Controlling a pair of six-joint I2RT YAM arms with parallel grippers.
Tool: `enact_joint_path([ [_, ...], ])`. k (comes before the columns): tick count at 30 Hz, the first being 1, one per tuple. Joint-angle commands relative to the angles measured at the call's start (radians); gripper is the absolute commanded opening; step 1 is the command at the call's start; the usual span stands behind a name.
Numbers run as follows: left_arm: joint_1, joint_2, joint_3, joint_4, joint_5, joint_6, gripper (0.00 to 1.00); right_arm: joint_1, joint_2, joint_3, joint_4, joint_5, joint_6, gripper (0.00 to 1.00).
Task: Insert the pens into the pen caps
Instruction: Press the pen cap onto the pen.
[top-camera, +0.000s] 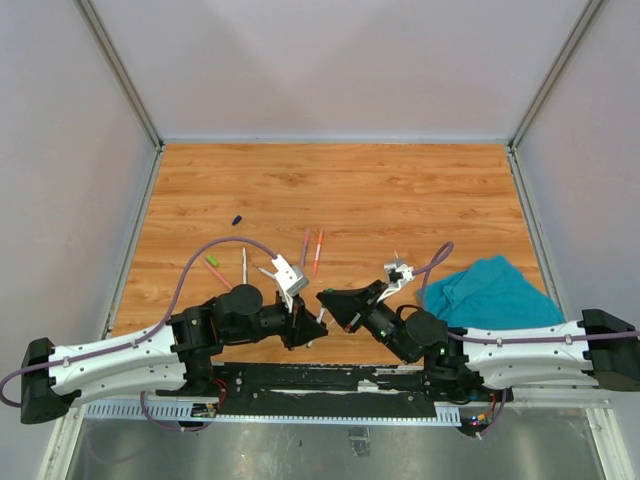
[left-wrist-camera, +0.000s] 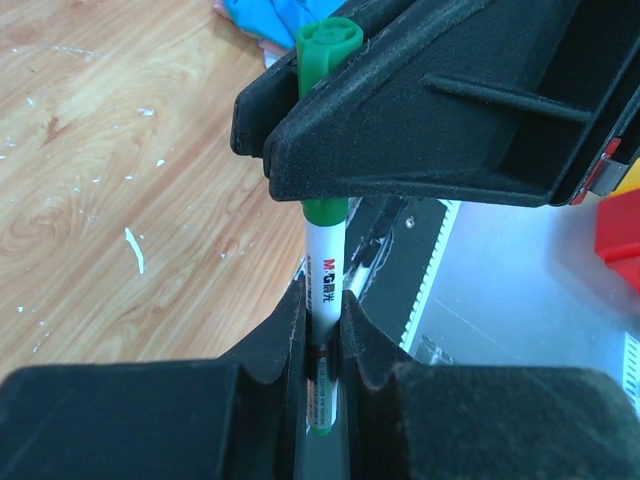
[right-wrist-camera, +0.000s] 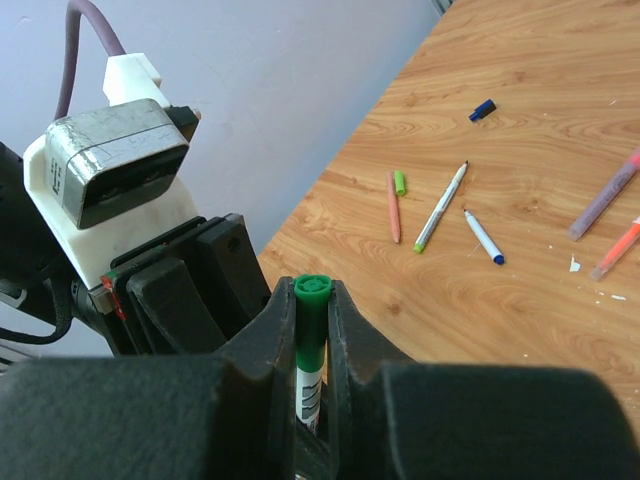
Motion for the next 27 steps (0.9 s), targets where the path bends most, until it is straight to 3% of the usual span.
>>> enact_joint_path([
  [1, 0.039, -0.045, 0.164, 0.541, -0.191, 0.009, 0.01, 0.154, 0.069, -0.097, -0.395, -0.221, -0.035, 0.01],
  [9, 0.039, -0.043, 0.17, 0.557, -0.19, 0.017, 0.01, 0.225, 0.123, -0.102, -0.357, -0.182, -0.051, 0.01],
  [17, 0.039, -0.031, 0.209, 0.569, -0.182, 0.044, 0.01, 0.314, 0.173, -0.063, -0.435, -0.05, -0.099, 0.01],
  [27, 0.039, -0.006, 0.207, 0.642, -0.205, 0.078, 0.0, 0.293, 0.111, -0.141, -0.329, -0.074, 0.027, 0.01],
])
